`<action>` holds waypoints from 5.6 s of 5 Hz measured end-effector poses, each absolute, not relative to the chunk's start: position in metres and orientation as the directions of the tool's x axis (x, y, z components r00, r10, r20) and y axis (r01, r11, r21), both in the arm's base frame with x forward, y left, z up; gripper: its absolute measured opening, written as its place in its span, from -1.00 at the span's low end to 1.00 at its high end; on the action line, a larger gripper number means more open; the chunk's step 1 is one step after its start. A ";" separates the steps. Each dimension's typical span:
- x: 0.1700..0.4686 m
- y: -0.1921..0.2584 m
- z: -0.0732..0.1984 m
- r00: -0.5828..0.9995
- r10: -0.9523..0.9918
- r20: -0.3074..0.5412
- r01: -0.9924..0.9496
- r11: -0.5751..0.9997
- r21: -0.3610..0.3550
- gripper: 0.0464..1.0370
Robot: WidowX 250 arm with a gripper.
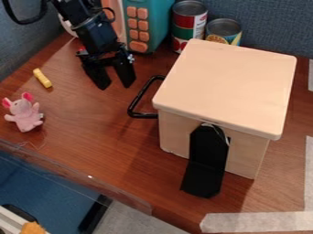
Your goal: Open the drawer
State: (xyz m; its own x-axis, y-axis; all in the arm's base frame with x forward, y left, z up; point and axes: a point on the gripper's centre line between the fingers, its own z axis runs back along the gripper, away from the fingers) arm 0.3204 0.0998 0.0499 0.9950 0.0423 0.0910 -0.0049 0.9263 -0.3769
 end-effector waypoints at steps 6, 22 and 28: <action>0.327 0.061 0.027 1.000 -0.005 0.007 0.007 0.896 -0.444 -0.39; 0.304 0.162 0.053 0.991 0.005 -0.130 -0.007 1.000 -0.015 -0.84; 0.297 0.162 0.111 0.996 -0.074 -0.045 0.074 0.997 -0.020 0.93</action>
